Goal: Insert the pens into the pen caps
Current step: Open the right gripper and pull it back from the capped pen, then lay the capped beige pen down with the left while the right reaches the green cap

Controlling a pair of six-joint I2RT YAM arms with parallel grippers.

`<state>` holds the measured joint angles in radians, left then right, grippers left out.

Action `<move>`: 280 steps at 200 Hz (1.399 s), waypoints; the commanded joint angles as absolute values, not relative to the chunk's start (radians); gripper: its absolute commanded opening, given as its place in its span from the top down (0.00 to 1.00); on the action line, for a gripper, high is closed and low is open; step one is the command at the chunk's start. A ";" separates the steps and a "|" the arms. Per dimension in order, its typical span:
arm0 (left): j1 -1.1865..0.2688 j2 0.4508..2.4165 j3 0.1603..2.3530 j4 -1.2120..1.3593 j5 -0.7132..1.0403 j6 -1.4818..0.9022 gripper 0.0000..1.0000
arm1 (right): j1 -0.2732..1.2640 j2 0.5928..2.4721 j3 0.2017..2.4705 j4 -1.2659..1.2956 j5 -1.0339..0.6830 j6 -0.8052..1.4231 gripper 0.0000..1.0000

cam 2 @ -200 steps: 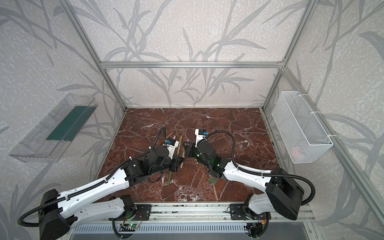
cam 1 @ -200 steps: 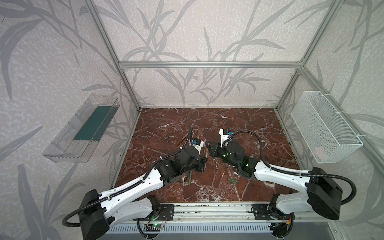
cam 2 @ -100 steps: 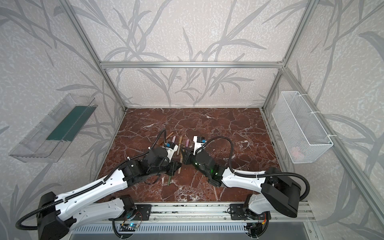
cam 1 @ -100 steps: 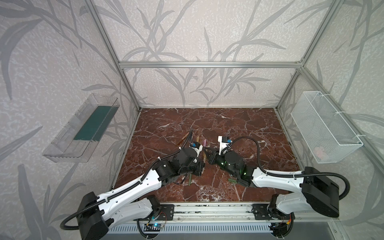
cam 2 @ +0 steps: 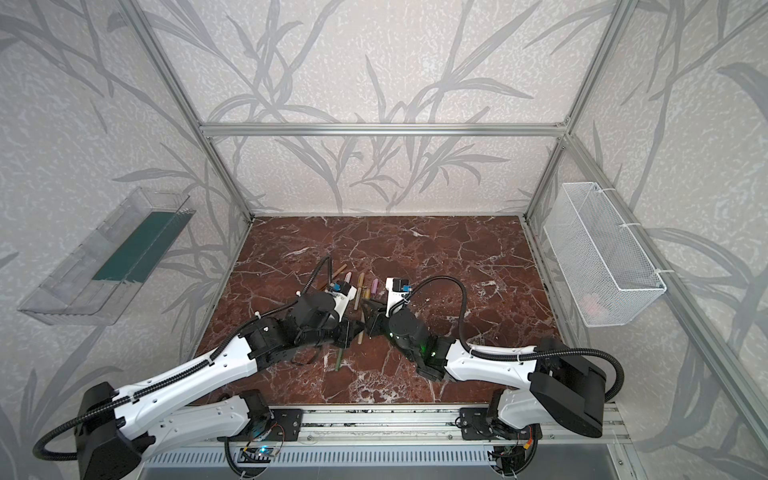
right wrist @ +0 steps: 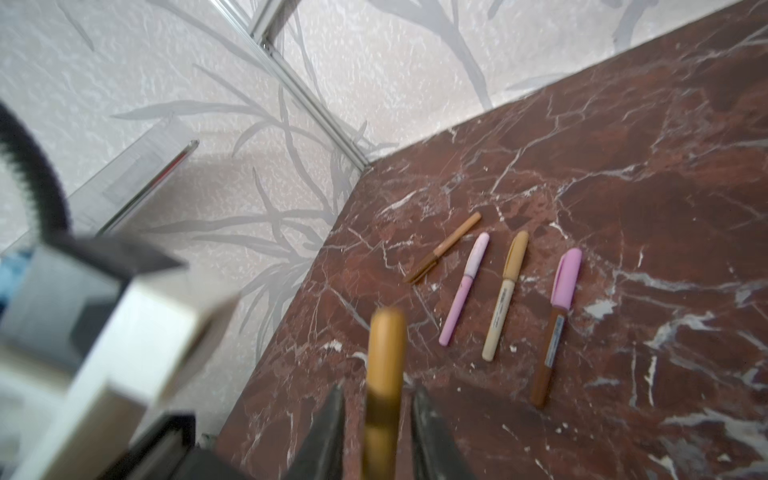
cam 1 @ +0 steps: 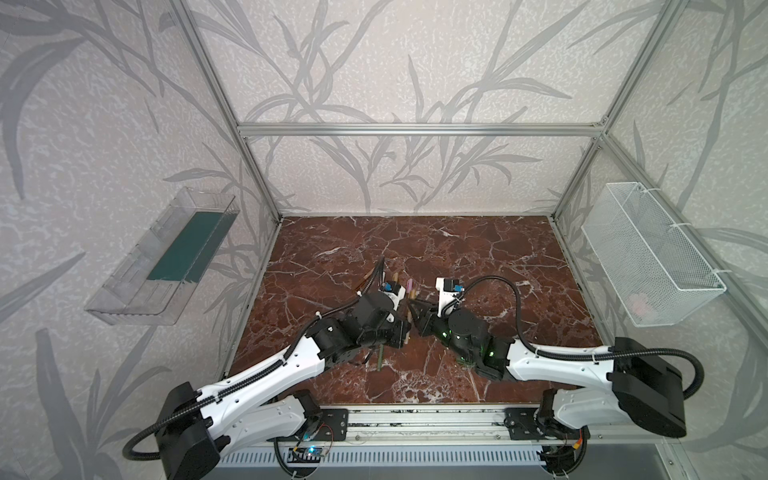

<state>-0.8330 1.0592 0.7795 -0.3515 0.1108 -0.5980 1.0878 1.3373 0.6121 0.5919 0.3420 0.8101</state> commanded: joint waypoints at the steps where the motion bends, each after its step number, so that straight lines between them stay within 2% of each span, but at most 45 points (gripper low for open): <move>1: -0.812 1.098 0.809 -0.252 0.026 -0.601 1.00 | 1.059 1.260 0.618 0.472 0.310 0.774 0.33; 21: -0.813 1.168 0.812 -0.222 0.020 -0.599 1.00 | 1.031 1.157 0.605 0.359 0.343 0.771 0.16; 32: -0.813 1.221 0.822 -0.209 0.017 -0.596 1.00 | 1.032 1.075 0.586 0.282 0.392 0.764 0.11; 74: -0.813 1.488 0.934 -0.195 0.006 -0.581 1.00 | 0.990 0.763 0.528 -0.148 0.627 0.895 0.09; 98: -0.813 1.641 1.054 -0.257 0.005 -0.568 1.00 | 0.925 0.683 0.526 -0.335 0.613 0.915 0.09; 140: -0.812 1.837 1.204 -0.349 0.029 -0.560 1.00 | 0.818 0.765 0.531 -0.450 0.333 0.830 0.13; 167: -0.810 1.891 1.243 -0.371 0.017 -0.557 1.00 | 0.819 0.833 0.521 -0.517 0.200 0.843 0.25; 183: -0.807 1.929 1.281 -0.402 0.022 -0.553 1.00 | 0.834 0.839 0.498 -0.558 0.188 0.944 0.39; 209: -0.800 1.979 1.317 -0.422 0.044 -0.560 1.00 | 0.934 0.825 0.473 -0.635 0.246 1.143 0.38; 234: -0.799 1.959 1.305 -0.421 0.033 -0.563 0.74 | 1.046 0.804 0.470 -0.635 0.293 1.243 0.38; 261: -0.799 1.881 1.264 -0.415 0.048 -0.553 0.49 | 1.117 0.844 0.430 -0.525 0.259 1.311 0.39; 280: -0.799 1.784 1.207 -0.398 0.059 -0.557 0.43 | 1.154 0.916 0.427 -0.473 0.234 1.349 0.40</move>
